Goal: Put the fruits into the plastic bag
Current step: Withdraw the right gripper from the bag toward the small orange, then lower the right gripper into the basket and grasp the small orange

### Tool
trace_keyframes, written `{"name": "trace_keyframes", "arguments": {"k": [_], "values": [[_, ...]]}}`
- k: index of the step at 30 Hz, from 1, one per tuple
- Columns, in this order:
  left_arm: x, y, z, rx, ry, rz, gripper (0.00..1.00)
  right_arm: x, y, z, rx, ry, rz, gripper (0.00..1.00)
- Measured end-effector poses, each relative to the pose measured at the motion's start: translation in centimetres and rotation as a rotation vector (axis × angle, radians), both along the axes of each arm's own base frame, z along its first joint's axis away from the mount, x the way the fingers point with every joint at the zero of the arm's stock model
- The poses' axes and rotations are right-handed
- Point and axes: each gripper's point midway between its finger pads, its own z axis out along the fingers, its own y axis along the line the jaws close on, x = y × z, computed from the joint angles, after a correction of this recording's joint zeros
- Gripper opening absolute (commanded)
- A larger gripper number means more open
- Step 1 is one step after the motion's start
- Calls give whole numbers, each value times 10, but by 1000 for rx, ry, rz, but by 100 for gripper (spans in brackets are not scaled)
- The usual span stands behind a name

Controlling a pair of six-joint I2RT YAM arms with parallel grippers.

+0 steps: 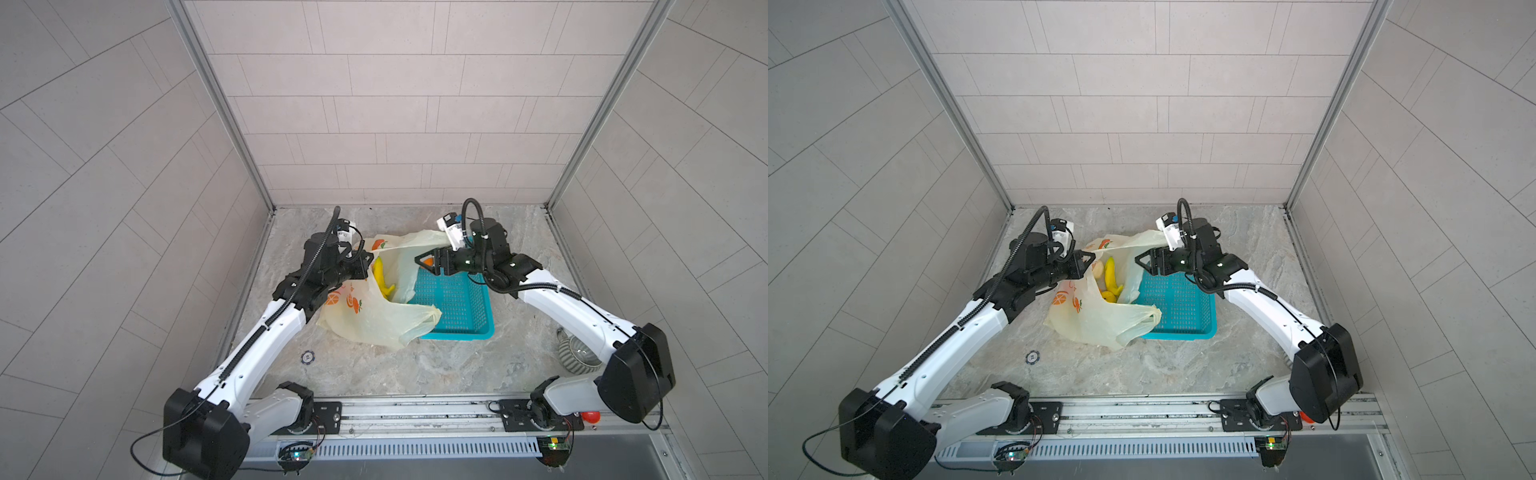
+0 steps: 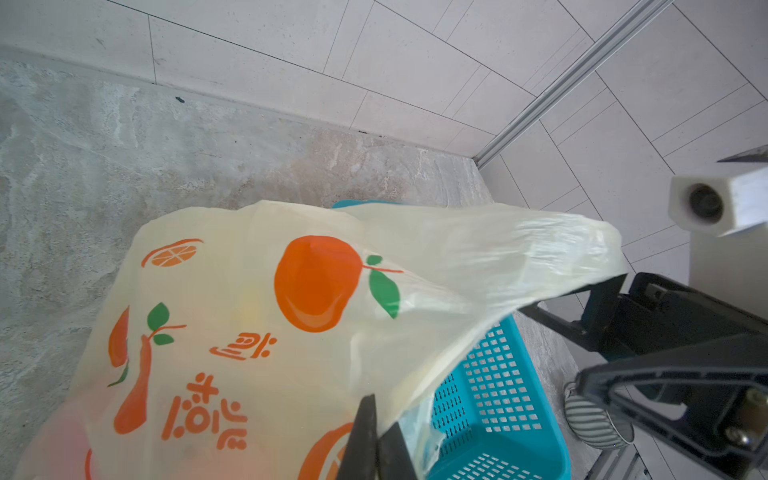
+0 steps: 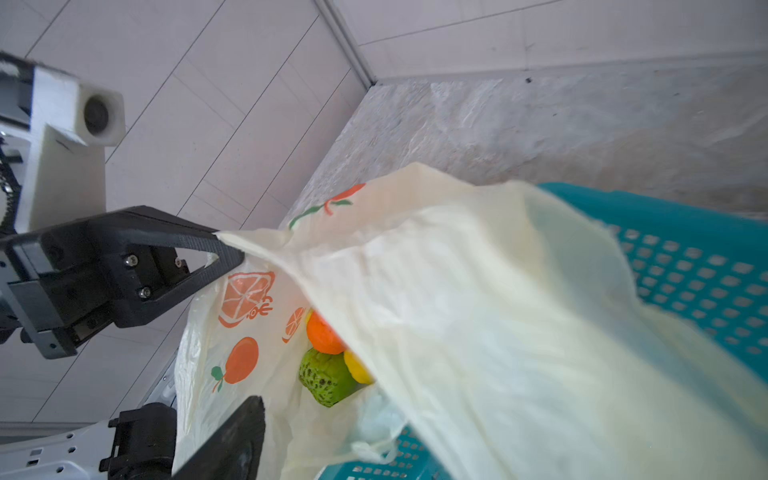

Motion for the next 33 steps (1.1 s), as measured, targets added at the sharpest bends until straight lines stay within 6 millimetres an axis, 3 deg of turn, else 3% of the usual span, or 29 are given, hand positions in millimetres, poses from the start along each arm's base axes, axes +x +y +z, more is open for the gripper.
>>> {"name": "trace_keyframes", "arguments": {"k": [5, 13, 18, 29, 33], "values": [[0, 0, 0, 1, -1, 1, 0, 10, -38, 12, 62, -17, -97, 77], [1, 0, -1, 3, -1, 3, 0, 8, -37, 2, 99, 32, -94, 76], [2, 2, -1, 9, -2, 14, 0, 16, -49, 4, 126, 37, -133, 77], [4, 2, -4, 14, 5, 18, 0, 27, -131, -2, 145, 30, -418, 76], [4, 2, -4, 14, 6, 18, 0, 37, -141, -15, 92, 69, -478, 76]]}}
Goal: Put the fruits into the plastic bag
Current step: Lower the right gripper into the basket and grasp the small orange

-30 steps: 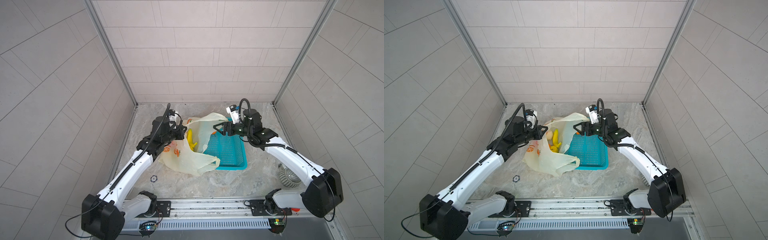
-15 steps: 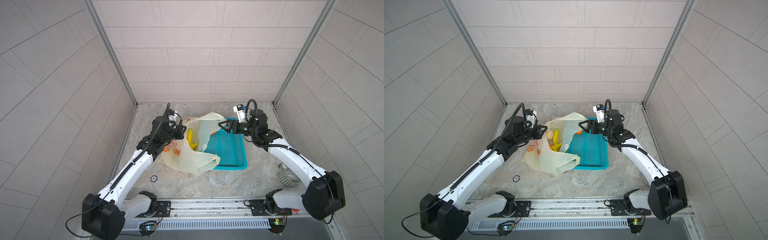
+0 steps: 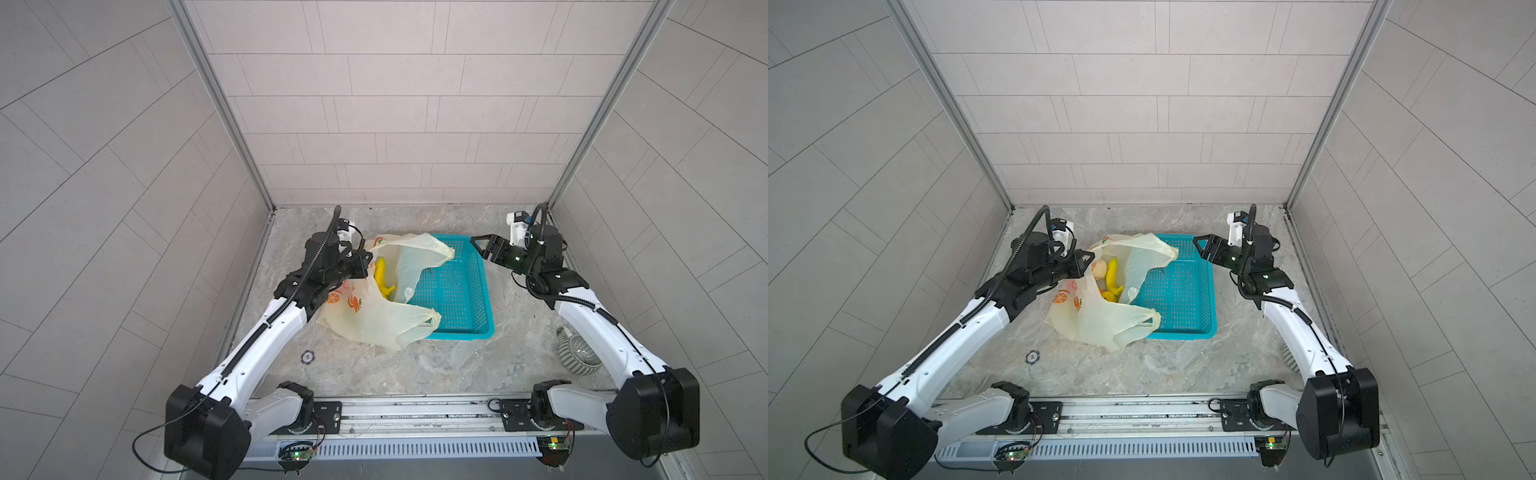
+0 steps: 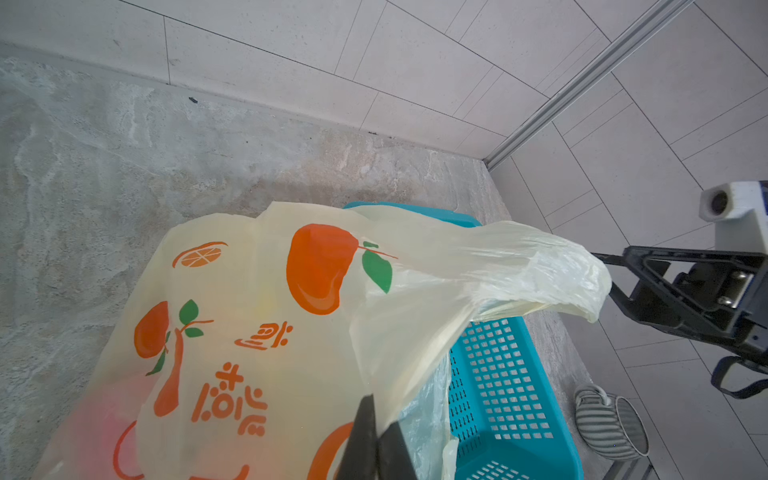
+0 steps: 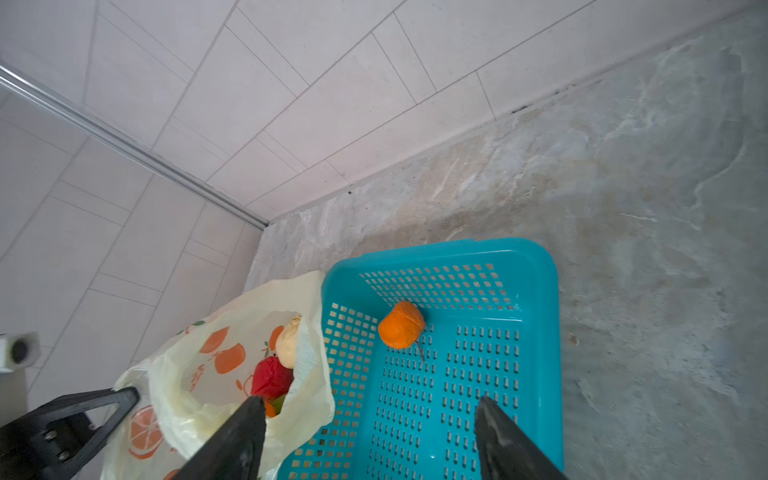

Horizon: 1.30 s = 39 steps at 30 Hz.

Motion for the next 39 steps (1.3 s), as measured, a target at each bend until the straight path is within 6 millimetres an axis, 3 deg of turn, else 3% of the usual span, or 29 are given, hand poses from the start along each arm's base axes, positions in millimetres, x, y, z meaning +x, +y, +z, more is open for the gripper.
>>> {"name": "trace_keyframes", "arguments": {"k": [3, 9, 13, 19, 28, 39], "values": [[0, 0, 1, -1, -3, 0, 0, 18, 6, -15, -31, 64, 3, 75], [0, 0, 1, -3, -3, 0, 0, 52, 34, -68, -61, 217, 28, 72], [0, -1, 1, -4, -3, -1, 0, 58, 66, -107, -52, 315, 62, 71], [0, -1, 1, -4, -3, -1, 0, 62, 108, -143, -33, 413, 102, 68], [0, -1, 1, -3, -3, -1, 0, 86, 113, -171, -5, 471, 42, 63], [1, -1, -1, 1, 0, -2, 0, 106, 119, -173, 12, 442, 32, 54]]}}
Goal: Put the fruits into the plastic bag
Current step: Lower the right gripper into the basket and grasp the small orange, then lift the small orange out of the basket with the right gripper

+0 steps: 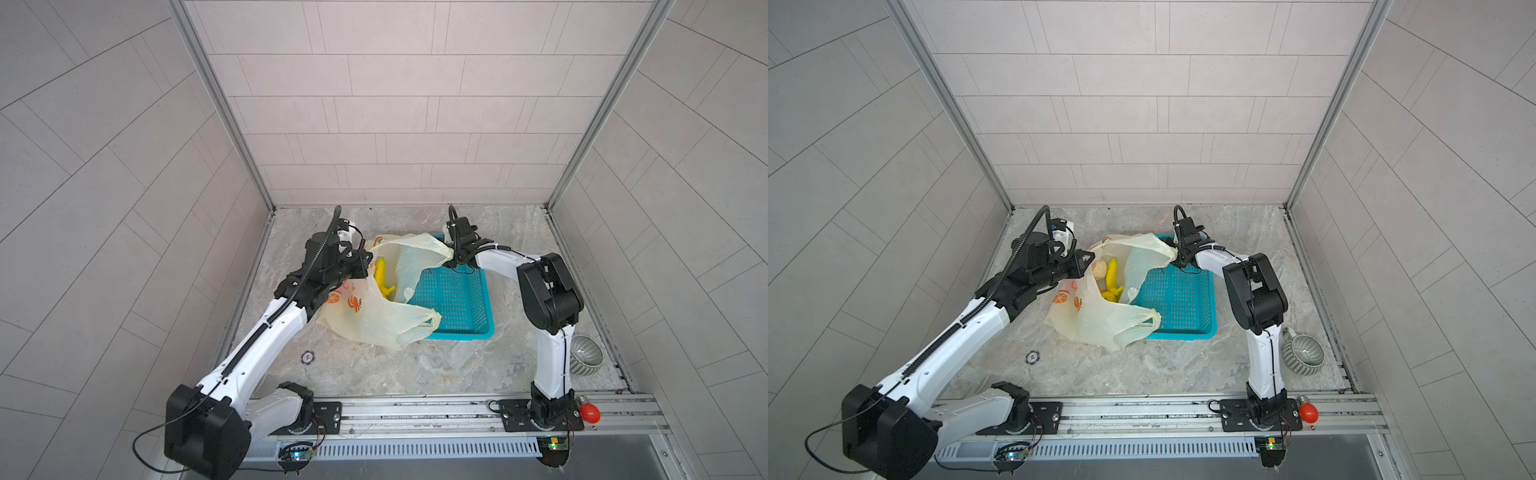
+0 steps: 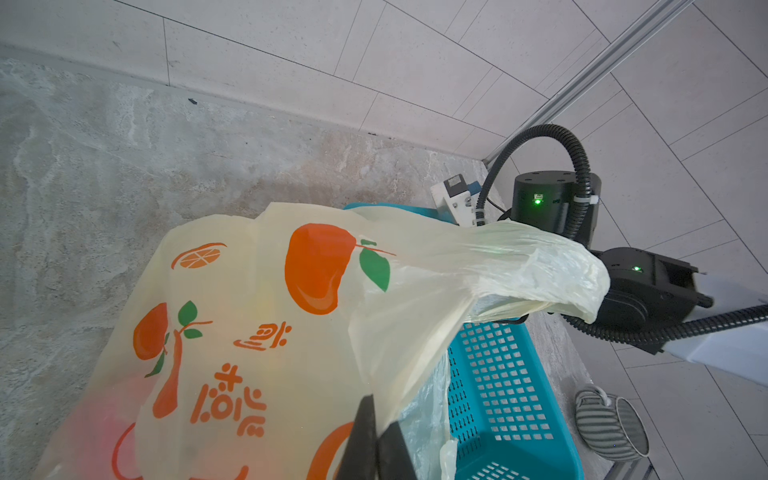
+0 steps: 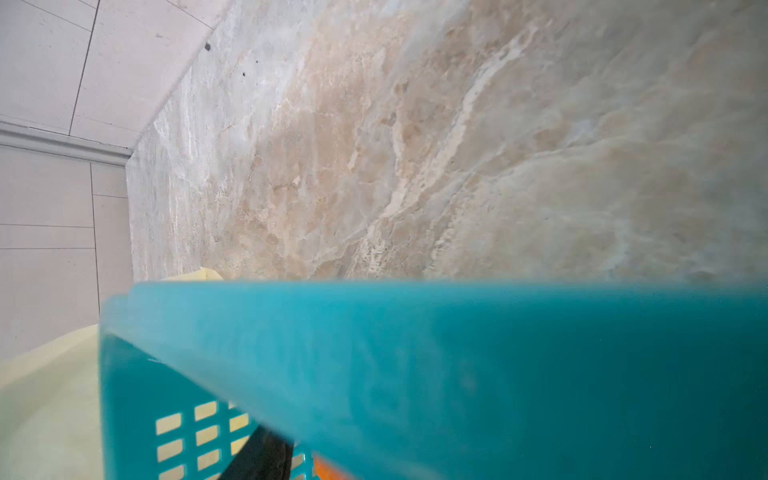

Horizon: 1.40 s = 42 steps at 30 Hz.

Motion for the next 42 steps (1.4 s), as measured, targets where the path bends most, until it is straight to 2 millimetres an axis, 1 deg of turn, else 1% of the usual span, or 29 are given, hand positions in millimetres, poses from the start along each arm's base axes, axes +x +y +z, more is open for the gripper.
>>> {"name": "trace_keyframes", "arguments": {"k": [8, 16, 26, 32, 34, 36, 39, 42], "values": [[1, 0, -3, 3, 9, 0, 0, 3, 1, -1, 5, -12, 0, 53], [1, 0, -3, 3, 9, 0, 0, 2, 0, -4, -25, -26, 5, 56], [1, 0, -3, 4, 9, 0, 0, -6, -3, -9, -95, -31, 18, 56], [1, 0, -3, 6, 7, -1, 0, -8, 1, -10, -103, -31, 24, 56], [1, 0, -3, 9, 5, -2, 0, -10, 5, -10, -103, -31, 29, 54], [2, 0, -3, 10, 4, -1, 0, -11, 7, -10, -101, -29, 30, 49], [2, 0, -3, 10, 2, -1, 0, -12, 9, -11, -101, -29, 31, 37], [2, 0, -3, 11, 2, 0, 0, -12, 8, -11, -101, -30, 27, 29]]}}
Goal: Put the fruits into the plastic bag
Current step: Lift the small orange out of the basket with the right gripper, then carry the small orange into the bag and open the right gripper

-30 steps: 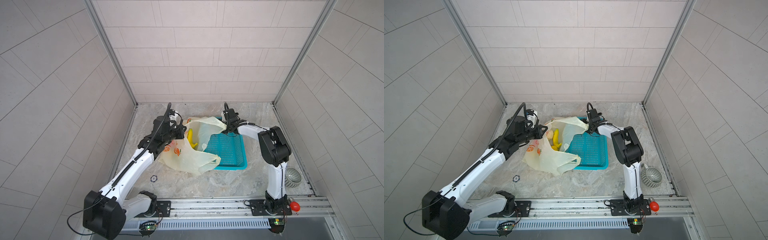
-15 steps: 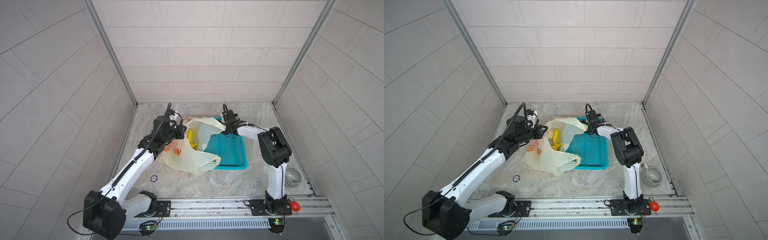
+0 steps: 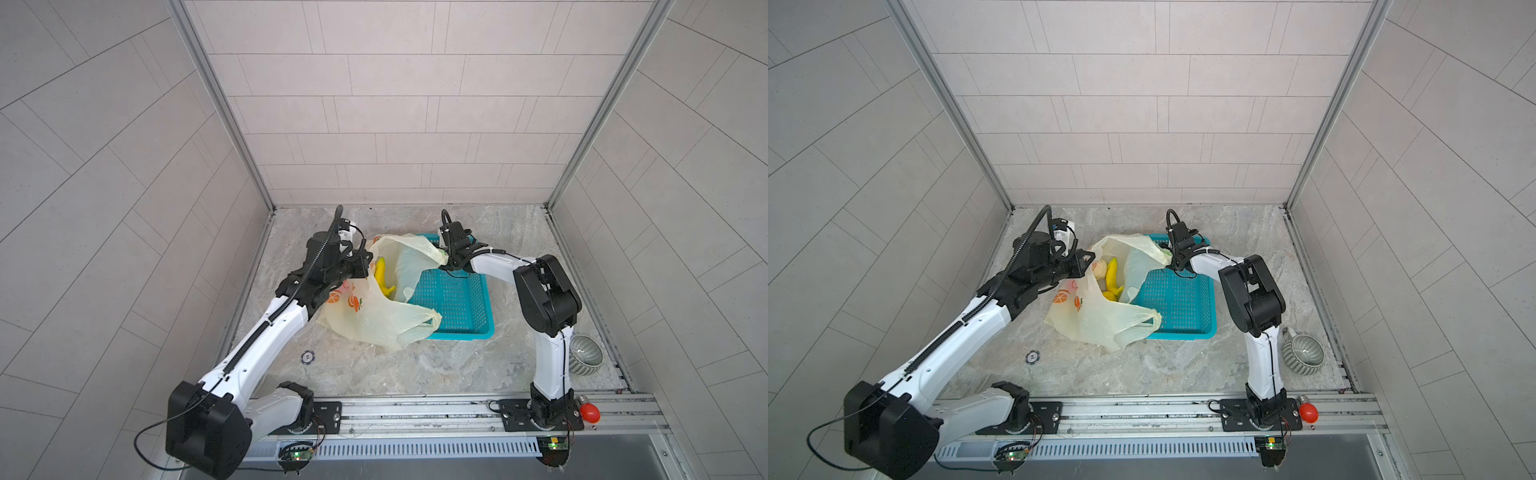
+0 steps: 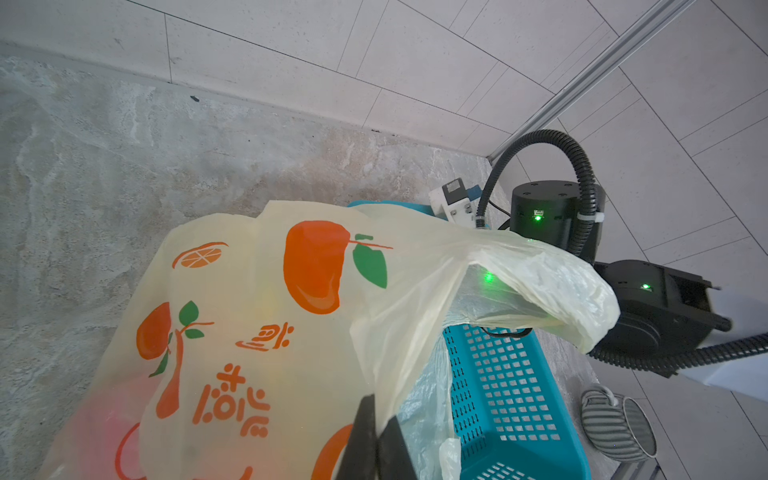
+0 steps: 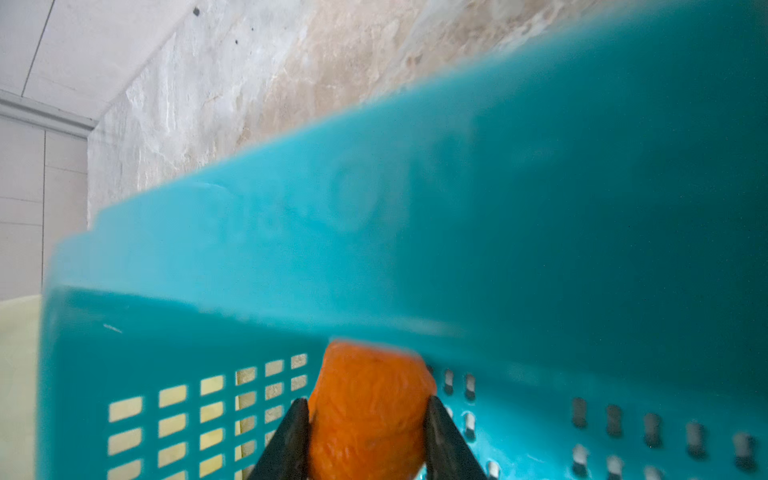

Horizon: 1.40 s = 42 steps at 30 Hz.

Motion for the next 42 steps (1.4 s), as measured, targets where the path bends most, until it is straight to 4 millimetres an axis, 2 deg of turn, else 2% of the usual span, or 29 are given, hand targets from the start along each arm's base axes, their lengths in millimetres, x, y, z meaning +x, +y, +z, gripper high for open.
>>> {"name": "trace_keyframes", "arguments": {"k": [3, 10, 14, 16, 24, 28, 30, 32, 34, 36, 39, 42], "values": [[0, 0, 0, 0, 0, 0, 0, -2, -1, 1, -4, 2, 2, 21], [0, 1, 0, 1, -1, 3, 0, -18, -16, 3, -16, 33, -11, 19], [0, 1, 1, 1, -3, 4, 0, -35, -36, 19, -15, 34, -33, 18], [0, 1, 1, 1, -4, 4, 0, -41, -48, 36, -2, 10, -49, 17], [-2, 2, 6, -3, -16, 6, 0, -55, -110, 128, 25, -191, -155, 16], [-2, 2, 7, -5, -20, 6, 0, -59, -118, 187, -11, -346, -143, 16], [-2, 2, 7, -5, -20, 6, 0, -61, -111, 229, -24, -445, -102, 17], [-2, 2, 7, -5, -20, 6, 0, -64, -95, 273, -24, -550, -38, 17], [-2, 2, 7, -5, -20, 6, 0, -74, -69, 309, -5, -639, 52, 18], [-2, 2, 7, -5, -20, 6, 0, -94, -31, 336, 29, -710, 181, 18], [-2, 2, 7, -5, -20, 6, 0, -128, 23, 343, 83, -736, 372, 19], [-2, 2, 7, -5, -20, 6, 0, -155, 69, 317, 115, -686, 530, 19]]}}
